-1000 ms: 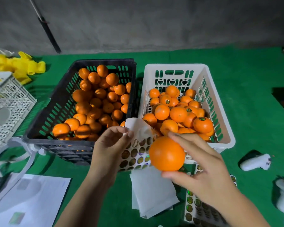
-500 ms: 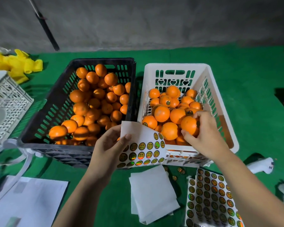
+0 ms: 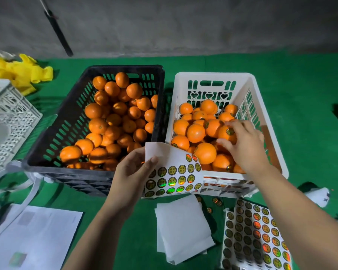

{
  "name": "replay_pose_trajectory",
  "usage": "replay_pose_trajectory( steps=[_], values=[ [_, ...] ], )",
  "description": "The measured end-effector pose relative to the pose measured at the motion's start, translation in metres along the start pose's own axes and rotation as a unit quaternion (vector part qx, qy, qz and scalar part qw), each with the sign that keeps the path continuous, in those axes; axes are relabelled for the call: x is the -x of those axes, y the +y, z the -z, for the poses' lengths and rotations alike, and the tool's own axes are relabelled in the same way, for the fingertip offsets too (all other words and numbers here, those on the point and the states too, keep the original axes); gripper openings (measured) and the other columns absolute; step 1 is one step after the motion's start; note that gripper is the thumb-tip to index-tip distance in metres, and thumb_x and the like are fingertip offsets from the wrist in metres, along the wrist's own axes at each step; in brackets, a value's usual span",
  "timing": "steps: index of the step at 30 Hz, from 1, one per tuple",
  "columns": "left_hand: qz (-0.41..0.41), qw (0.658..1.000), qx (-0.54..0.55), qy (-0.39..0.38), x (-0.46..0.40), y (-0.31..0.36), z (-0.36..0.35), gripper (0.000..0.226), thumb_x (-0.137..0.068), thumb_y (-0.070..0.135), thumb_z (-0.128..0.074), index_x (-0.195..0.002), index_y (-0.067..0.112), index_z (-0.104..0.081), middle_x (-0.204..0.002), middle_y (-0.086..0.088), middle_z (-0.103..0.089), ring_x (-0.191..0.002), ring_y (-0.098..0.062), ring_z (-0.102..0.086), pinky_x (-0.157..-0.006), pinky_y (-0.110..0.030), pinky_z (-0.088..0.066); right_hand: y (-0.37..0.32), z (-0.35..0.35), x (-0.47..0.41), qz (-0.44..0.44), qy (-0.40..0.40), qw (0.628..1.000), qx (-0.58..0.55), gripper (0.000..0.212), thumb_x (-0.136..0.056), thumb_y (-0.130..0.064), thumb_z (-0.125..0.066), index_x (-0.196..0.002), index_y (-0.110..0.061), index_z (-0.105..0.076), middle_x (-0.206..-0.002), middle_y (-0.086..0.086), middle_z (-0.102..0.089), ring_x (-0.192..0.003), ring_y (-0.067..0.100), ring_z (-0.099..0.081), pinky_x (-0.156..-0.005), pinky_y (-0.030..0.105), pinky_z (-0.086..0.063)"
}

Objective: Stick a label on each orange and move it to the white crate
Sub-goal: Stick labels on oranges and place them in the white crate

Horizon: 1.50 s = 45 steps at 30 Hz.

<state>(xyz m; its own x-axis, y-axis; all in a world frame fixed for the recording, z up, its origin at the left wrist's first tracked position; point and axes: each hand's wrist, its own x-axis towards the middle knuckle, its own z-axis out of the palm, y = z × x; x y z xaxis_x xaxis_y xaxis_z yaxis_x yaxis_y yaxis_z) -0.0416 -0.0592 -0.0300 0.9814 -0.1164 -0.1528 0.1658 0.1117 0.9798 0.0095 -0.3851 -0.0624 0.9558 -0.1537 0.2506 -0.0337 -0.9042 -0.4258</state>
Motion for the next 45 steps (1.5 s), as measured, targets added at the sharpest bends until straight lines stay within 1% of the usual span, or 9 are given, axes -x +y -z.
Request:
replay_pose_trajectory(
  steps=[7,11,16,21,26,32,37,42,45],
  values=[
    [0.003,1.0,0.0,-0.005,0.0,0.0,-0.001,0.026,-0.093,0.031,-0.073,-0.116,0.021,-0.074,-0.113,-0.014,-0.079,-0.102,-0.038,-0.077,-0.084,-0.056,-0.064,0.002,0.019,-0.031,-0.03,-0.003,0.998,-0.063,0.065,-0.09,-0.03,-0.079,-0.147,-0.023,-0.049,-0.143,0.012,-0.054,-0.125,0.037,-0.057,-0.103,0.045,-0.048],
    [0.001,1.0,-0.007,-0.003,0.0,-0.001,-0.002,0.023,-0.093,0.031,-0.073,-0.114,0.022,-0.074,-0.111,-0.013,-0.079,-0.1,-0.036,-0.078,-0.082,-0.054,-0.065,-0.001,0.014,-0.019,0.054,-0.169,0.983,-0.056,0.077,-0.089,-0.04,-0.082,-0.154,-0.028,-0.043,-0.152,0.005,-0.053,-0.137,0.026,-0.052,-0.108,0.039,-0.043],
    [0.006,1.0,-0.023,0.001,-0.001,0.001,-0.002,0.022,-0.092,0.033,-0.072,-0.113,0.024,-0.074,-0.111,-0.011,-0.079,-0.1,-0.034,-0.078,-0.085,-0.058,-0.064,-0.007,0.002,-0.053,0.002,-0.06,0.997,-0.039,0.07,-0.092,-0.033,-0.08,-0.151,-0.021,-0.045,-0.15,0.013,-0.052,-0.131,0.039,-0.055,-0.106,0.052,-0.048],
    [0.007,1.0,-0.026,0.001,0.0,0.006,-0.003,0.017,-0.095,0.031,-0.074,-0.111,0.025,-0.075,-0.111,-0.011,-0.08,-0.101,-0.033,-0.078,-0.085,-0.056,-0.064,0.01,0.009,-0.083,-0.123,-0.141,0.974,-0.13,0.108,-0.091,-0.042,-0.08,-0.167,-0.026,-0.004,-0.17,0.01,-0.029,-0.15,0.035,-0.039,-0.121,0.049,-0.036],
    [-0.005,0.999,-0.021,-0.03,0.002,0.009,-0.001,0.017,-0.095,0.03,-0.073,-0.105,0.017,-0.074,-0.103,-0.013,-0.079,-0.095,-0.03,-0.078,-0.076,-0.041,-0.065,-0.011,0.012,-0.021,-0.02,-0.025,0.991,-0.128,0.062,-0.097,-0.038,-0.069,-0.153,-0.021,-0.048,-0.147,0.003,-0.059,-0.138,0.027,-0.052,-0.115,0.047,-0.041],
    [-0.057,0.984,-0.068,-0.152,-0.002,0.027,-0.008,0.01,-0.103,0.025,-0.064,-0.105,0.019,-0.072,-0.094,-0.006,-0.073,-0.09,-0.016,-0.07,-0.076,-0.025,-0.054,-0.045,0.018,0.055,0.011,-0.275,0.86,-0.43,0.047,-0.1,-0.054,-0.058,-0.137,-0.025,-0.066,-0.115,-0.018,-0.076,-0.109,0.0,-0.07,-0.092,0.018,-0.053],
    [-0.106,0.98,-0.103,-0.134,-0.031,0.032,-0.025,0.018,-0.107,0.021,-0.059,-0.118,0.008,-0.066,-0.104,-0.002,-0.076,-0.095,-0.019,-0.074,-0.08,-0.033,-0.062,-0.042,0.003,0.035,-0.101,-0.153,0.758,-0.627,0.033,-0.093,-0.028,-0.073,-0.126,-0.023,-0.075,-0.13,0.013,-0.073,-0.121,0.037,-0.069,-0.104,0.063,-0.052],
    [-0.283,0.829,-0.482,-0.037,-0.096,0.023,0.003,0.02,-0.108,0.013,-0.056,-0.123,0.011,-0.069,-0.109,0.005,-0.07,-0.1,-0.014,-0.066,-0.08,-0.044,-0.057,-0.059,-0.025,0.022,-0.135,-0.034,0.765,-0.629,0.023,-0.101,-0.02,-0.068,-0.123,-0.025,-0.074,-0.123,0.009,-0.077,-0.11,0.034,-0.075,-0.087,0.056,-0.062],
    [-0.23,0.823,-0.518,-0.031,-0.135,0.024,0.006,0.034,-0.105,0.003,-0.05,-0.133,0.013,-0.067,-0.121,-0.005,-0.067,-0.107,-0.023,-0.063,-0.087,-0.045,-0.055,-0.053,-0.032,0.025,-0.147,0.027,0.787,-0.598,0.018,-0.101,-0.023,-0.069,-0.117,-0.03,-0.075,-0.118,0.004,-0.079,-0.104,0.027,-0.077,-0.081,0.048,-0.065]
  ],
)
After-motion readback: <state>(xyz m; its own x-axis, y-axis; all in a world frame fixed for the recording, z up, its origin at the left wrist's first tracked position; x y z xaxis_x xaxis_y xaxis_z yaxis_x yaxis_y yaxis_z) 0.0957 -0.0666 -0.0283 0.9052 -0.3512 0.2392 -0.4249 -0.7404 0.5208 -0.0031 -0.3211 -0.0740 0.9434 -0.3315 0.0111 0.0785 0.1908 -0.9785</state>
